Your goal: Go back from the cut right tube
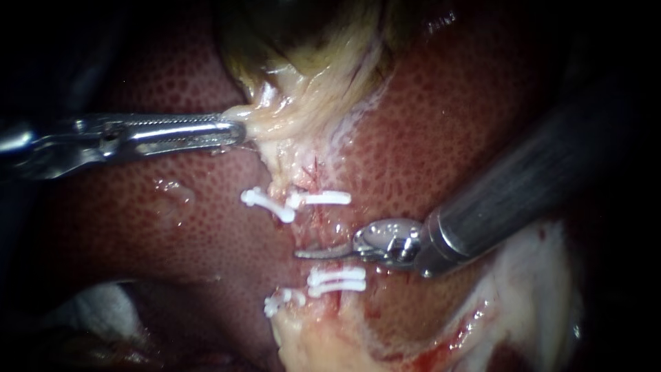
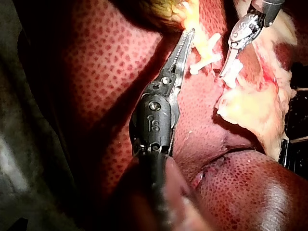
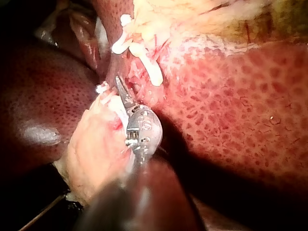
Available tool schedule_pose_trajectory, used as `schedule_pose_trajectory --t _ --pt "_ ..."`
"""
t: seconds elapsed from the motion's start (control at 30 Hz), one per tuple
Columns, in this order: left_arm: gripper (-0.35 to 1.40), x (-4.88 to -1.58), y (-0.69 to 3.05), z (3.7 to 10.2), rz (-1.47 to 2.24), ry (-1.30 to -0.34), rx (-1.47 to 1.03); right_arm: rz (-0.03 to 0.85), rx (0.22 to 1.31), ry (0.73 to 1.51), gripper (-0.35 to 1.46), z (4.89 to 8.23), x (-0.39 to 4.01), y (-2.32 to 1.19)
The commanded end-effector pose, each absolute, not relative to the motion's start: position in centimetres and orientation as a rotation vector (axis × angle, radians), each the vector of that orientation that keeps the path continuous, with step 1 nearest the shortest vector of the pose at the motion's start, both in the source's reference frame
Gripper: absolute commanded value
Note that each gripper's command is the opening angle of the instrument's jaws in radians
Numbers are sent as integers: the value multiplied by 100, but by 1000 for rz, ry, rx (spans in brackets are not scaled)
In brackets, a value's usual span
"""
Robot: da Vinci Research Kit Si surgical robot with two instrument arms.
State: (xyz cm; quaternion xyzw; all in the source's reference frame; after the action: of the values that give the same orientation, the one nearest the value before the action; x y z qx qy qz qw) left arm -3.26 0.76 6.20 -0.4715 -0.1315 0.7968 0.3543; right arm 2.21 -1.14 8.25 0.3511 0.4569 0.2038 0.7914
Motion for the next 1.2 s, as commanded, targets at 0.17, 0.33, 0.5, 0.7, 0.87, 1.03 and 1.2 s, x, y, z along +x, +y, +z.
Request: schedule_pose_trajectory --t 0.17,0.33,0.5,0.7,0.87,1.03,1.2 --pt "-35 -326 76 621 2060 -340 -1219 445 750 1011 118 825 222 -114" --pt "-35 -326 76 621 2060 -340 -1219 434 745 1024 131 824 220 -116" --pt "-35 -324 77 623 2060 -341 -1219 383 729 1038 136 816 208 -120" --pt "-35 -321 78 625 2060 -336 -1217 320 658 1055 143 795 174 -114" --pt "-35 -320 79 626 2060 -332 -1215 281 555 1061 143 769 143 -81" --pt "-35 -320 79 626 2060 -333 -1215 264 460 1081 143 741 114 -46" --pt "-35 -321 79 627 2060 -332 -1215 253 404 1091 143 716 92 -26"
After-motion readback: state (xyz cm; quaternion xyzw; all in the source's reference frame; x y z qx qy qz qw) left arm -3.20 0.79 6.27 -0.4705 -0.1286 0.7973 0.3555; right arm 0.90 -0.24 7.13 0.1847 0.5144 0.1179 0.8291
